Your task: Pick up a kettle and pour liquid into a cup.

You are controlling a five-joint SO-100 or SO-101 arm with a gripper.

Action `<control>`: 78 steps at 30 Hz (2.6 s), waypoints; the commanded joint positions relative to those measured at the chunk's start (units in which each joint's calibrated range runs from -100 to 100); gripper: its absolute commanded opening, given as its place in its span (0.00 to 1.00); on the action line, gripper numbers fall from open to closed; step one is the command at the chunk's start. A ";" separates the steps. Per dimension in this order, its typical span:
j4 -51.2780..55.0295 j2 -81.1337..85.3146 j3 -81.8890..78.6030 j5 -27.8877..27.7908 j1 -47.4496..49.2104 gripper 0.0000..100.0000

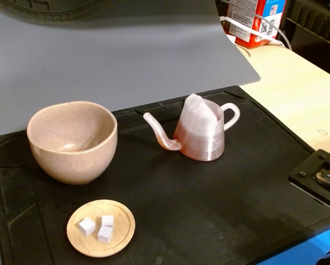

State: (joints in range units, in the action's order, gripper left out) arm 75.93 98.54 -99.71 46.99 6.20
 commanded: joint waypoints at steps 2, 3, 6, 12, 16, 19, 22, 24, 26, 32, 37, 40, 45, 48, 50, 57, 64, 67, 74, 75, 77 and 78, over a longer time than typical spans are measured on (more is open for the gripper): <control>0.38 0.35 -0.11 -0.25 -0.23 0.01; 0.38 0.35 -0.11 -0.25 -0.23 0.01; 0.38 0.35 -0.11 -0.25 -0.23 0.01; 0.38 0.35 -0.11 -0.25 -0.23 0.01; 0.38 0.35 -0.11 -0.25 -0.23 0.01; 0.38 0.35 -0.11 -0.25 -0.23 0.01; 0.38 0.35 -0.11 -0.25 -0.23 0.01; 0.38 0.35 -0.11 -0.25 -0.23 0.01; 0.38 0.35 -0.11 -0.25 -0.23 0.01; 0.38 0.35 -0.11 -0.25 -0.23 0.01; 0.38 0.35 -0.11 -0.25 -0.23 0.01; 0.38 0.35 -0.11 -0.25 -0.23 0.01; 0.38 0.35 -0.11 -0.25 -0.23 0.01; 0.38 0.35 -0.11 -0.25 -0.23 0.01; 0.38 0.35 -0.11 -0.25 -0.23 0.01; 0.38 0.35 -0.11 -0.25 -0.30 0.01; -0.14 0.43 -0.11 0.22 -0.38 0.01; -3.60 0.43 -0.11 0.22 -0.38 0.01; -9.05 0.43 -0.11 -0.20 -0.38 0.01; -9.05 0.43 -0.11 -0.20 -0.38 0.01; -9.05 0.43 -0.11 -0.25 -0.38 0.01; -9.05 0.43 -0.11 -0.25 -0.38 0.01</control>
State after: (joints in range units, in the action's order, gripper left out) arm 67.53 98.80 -99.71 46.99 6.12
